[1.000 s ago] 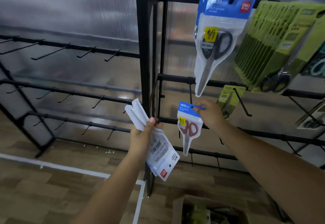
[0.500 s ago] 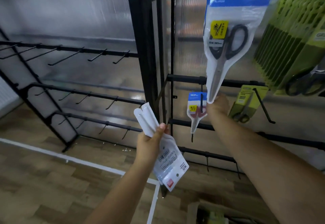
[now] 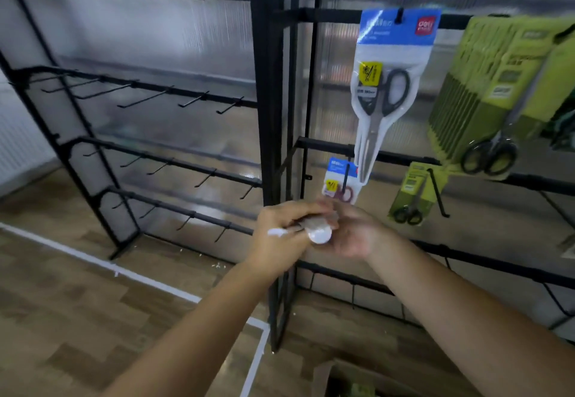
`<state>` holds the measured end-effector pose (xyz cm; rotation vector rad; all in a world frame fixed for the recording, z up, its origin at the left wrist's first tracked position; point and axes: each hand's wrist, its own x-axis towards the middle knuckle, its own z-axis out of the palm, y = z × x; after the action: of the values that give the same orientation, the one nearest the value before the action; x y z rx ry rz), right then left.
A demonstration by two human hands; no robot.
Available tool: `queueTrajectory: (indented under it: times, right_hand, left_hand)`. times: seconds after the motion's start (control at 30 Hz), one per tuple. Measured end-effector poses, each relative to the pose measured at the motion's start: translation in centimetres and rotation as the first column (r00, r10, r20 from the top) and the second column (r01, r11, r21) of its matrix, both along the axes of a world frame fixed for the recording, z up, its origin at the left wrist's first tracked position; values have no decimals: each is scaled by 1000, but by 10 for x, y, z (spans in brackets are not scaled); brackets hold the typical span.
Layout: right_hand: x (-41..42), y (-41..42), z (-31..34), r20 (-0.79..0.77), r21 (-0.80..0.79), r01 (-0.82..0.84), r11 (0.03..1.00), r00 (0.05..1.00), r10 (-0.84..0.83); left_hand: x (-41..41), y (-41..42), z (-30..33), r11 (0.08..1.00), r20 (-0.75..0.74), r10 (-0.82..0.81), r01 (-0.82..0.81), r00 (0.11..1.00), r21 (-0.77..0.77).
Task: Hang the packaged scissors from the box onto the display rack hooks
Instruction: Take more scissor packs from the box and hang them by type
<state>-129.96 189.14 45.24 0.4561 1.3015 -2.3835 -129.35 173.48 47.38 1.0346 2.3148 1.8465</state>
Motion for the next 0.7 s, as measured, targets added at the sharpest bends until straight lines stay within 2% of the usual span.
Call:
queueTrajectory:
  times: [0.07,0.1,0.13,0.2,0.23,0.3,0.37,0.4,0.47,0.5,0.53,0.6,0.7]
  right_hand:
    - [2,-2,24,-82,45,41,998,996,-37]
    - [1,-2,33,-119,106,106,989,989,-94]
    - [1,-1,40,-156,153,167,974,977,-143]
    - [2,-1,54,-234,212,257,943,950,-207]
    - [2,0,59,-282,250,305,919,931,-232]
    - [4,-1,64,-373,339,392,855,890,-260]
    - [8,-3,65,-445,397,438,806,860,-248]
    - [10,-4,64,-466,428,448,785,854,-233]
    - [13,-7,58,-485,504,466,727,849,-208]
    - [12,-8,53,-500,540,483,690,843,-199]
    - [12,-7,48,-522,562,504,656,831,-191]
    - [10,-5,35,-549,599,531,600,817,-175]
    - [8,1,11,-505,649,505,568,845,-175]
  left_hand:
    - [-10,4,6,983,-219,-79,40,973,-177]
    - [-19,5,5,966,-248,-90,24,965,-256]
    - [-28,3,3,936,-191,-49,-22,980,-351]
    - [-35,-12,-14,912,-229,45,-133,972,-387]
    - [-32,-23,-22,899,-324,57,-190,944,-396]
    - [-29,-40,-38,901,-322,121,-240,939,-362]
    - [-31,-41,-39,930,-181,252,-290,951,-228]
    - [-31,-37,-35,955,-36,269,-272,962,-120]
    - [-27,-26,-25,972,285,130,-178,950,151]
    - [-27,-19,-23,962,374,31,-129,927,240]
    - [-27,-12,-22,956,423,-56,-74,904,285]
    - [-26,1,-20,959,494,-130,-18,860,283]
    - [-27,12,-30,978,567,-92,-34,818,207]
